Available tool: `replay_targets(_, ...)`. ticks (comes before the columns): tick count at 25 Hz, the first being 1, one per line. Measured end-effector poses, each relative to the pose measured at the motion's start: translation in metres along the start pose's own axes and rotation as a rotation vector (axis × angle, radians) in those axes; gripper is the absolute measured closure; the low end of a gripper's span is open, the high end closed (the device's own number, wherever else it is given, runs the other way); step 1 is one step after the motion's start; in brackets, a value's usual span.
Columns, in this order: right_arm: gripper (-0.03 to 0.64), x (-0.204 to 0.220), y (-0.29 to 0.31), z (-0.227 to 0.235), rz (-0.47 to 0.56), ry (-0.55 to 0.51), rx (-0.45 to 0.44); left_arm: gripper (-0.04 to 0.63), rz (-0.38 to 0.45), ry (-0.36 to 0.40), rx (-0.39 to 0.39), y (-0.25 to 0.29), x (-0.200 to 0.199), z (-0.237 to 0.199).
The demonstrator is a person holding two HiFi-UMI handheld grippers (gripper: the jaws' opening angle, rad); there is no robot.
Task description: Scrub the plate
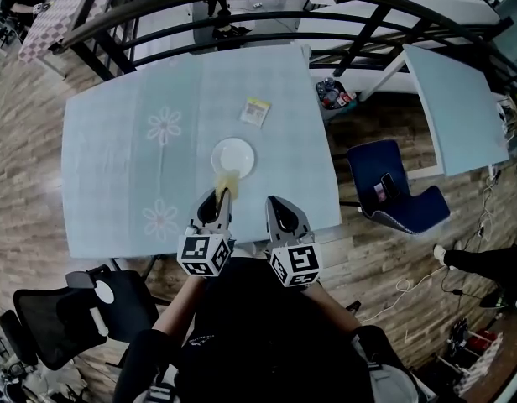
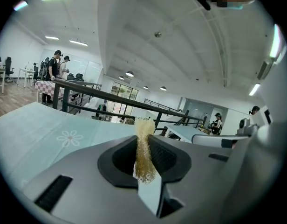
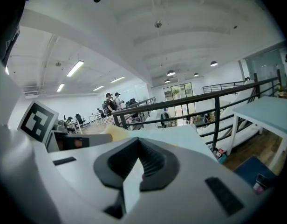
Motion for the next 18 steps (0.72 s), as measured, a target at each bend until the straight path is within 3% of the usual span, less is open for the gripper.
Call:
replay_targets(7,0.607,-0.018,-0.022,0.049,0.01,0.007,-0.015,0.525,0.087,0.02,-0.021,0.015,-0.017,0.062)
replay_targets(12,0.608,-0.03,-0.04,0.087,0.027,0.007,-0.031,0.525,0.117,0.048,0.011,0.021,-0.016,0.117)
replay_targets(18,0.608,-0.041,-0.063,0.105,0.047,-0.032,-0.121,0.525,0.146,0.086,-0.025,0.014,-0.007,0.161)
Point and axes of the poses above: the fingertips, and each gripper's own axes: y forward along the fingers, z to its right, x out of its underside, the point moved 4 cm from there along -y, backward along the fingers, and after that the axes turned 8 degrees about x, right-handed, at the moved point
